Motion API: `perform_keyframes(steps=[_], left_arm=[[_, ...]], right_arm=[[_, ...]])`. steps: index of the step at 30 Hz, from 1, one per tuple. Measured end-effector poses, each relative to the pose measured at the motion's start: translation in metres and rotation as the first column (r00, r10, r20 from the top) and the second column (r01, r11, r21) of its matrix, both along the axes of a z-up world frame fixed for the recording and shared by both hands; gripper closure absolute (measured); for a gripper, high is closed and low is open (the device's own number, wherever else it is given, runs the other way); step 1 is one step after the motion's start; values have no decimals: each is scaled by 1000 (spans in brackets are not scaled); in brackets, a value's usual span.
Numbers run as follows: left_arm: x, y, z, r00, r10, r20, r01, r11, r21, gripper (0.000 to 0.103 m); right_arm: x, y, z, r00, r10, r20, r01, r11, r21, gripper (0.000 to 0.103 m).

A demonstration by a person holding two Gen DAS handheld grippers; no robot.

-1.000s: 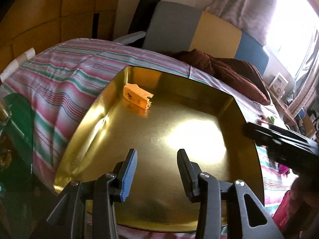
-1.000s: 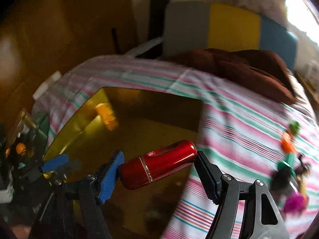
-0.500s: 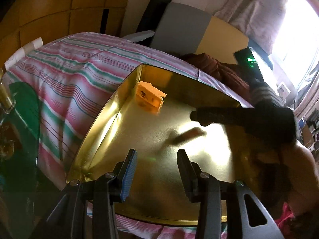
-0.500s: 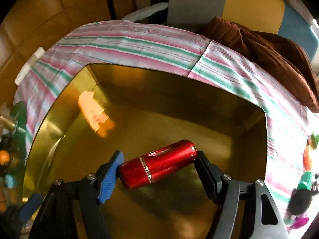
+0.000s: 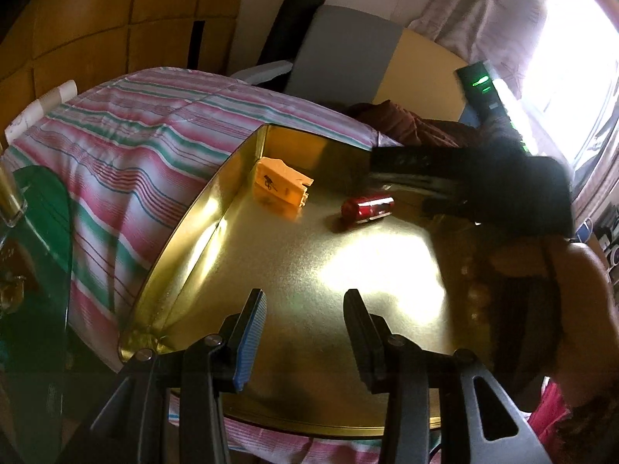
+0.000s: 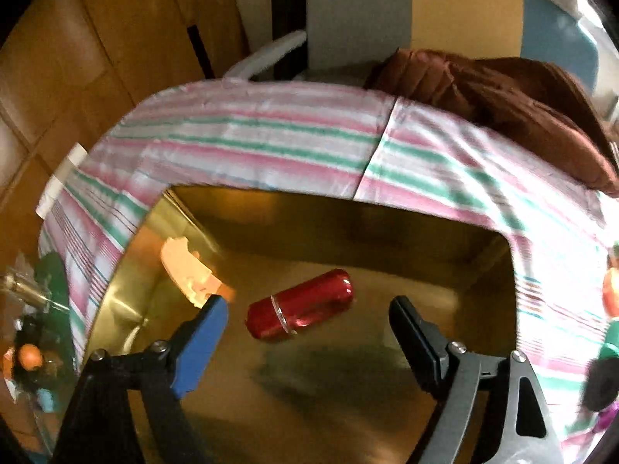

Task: Organize rigid objects
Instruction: 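Carry the red cylinder into the gold tray and open the right tool, then move the right tool back over the toy cluster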

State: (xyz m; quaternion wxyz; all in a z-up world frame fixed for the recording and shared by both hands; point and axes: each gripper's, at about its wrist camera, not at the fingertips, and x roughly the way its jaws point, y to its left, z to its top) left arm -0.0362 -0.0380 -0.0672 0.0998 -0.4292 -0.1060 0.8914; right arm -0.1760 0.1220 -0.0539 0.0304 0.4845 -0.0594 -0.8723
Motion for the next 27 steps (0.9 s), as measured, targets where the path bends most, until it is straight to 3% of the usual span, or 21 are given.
perform_keyframes(steps=[9,17,27], left_arm=[[5,12,0,999,-28,-21,28,999,-38,61],[12,26,0,996,-77,-44,74,996,-58,61],[21,41,5,987,-136,-82,132,990,-49,61]], right_arm=[[55,7,39,989,41,-145,-40,999,7,14],[103,40,48,976,-16,-216,20,1000,17,13],[142,96,31,972,-130,-196,137,990,21,13]])
